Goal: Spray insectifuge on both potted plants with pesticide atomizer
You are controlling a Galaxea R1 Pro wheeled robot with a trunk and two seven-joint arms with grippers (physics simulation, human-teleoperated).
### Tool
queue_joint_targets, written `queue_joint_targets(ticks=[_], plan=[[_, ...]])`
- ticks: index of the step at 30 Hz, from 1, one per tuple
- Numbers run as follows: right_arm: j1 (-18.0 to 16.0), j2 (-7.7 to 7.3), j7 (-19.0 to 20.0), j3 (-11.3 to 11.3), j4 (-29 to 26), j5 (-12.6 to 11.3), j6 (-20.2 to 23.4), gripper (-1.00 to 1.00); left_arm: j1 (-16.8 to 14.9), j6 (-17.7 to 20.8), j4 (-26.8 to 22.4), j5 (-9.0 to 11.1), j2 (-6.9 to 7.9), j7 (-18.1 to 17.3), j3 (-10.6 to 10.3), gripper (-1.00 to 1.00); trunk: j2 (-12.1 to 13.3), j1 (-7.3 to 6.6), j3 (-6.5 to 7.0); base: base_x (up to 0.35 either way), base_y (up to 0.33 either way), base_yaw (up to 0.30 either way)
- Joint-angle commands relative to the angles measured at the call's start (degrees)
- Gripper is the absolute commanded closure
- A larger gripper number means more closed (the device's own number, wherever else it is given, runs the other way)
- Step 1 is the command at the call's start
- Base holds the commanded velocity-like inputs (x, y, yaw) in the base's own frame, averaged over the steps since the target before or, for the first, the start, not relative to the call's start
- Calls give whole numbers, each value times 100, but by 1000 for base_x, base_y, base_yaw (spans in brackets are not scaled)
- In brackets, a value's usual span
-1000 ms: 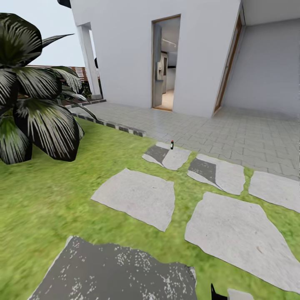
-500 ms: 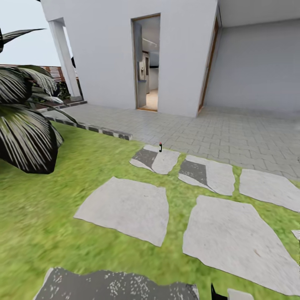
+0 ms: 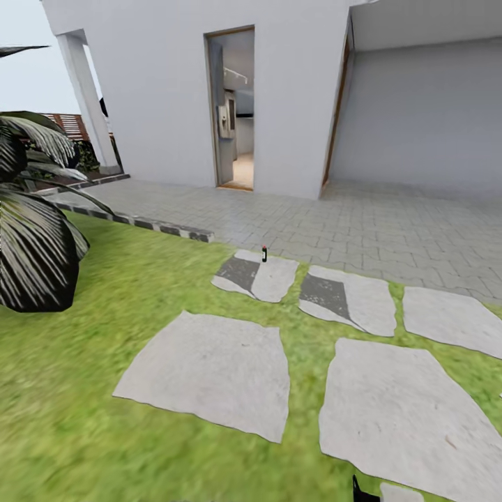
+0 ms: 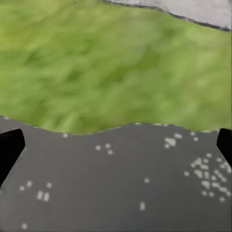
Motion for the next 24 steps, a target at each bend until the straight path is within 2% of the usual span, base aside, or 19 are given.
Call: queue_joint_targets(ticks=[1, 24], plan=[[-4, 0, -16, -5, 5, 11, -20, -100, -4, -19, 7, 6, -2, -1, 4, -100, -1, 3, -4, 280, 242, -2], [-4, 3, -16, -5, 5, 11, -21, -100, -4, -22, 7, 5, -1, -1, 7, -100, -1, 3, -4, 280, 242, 0]])
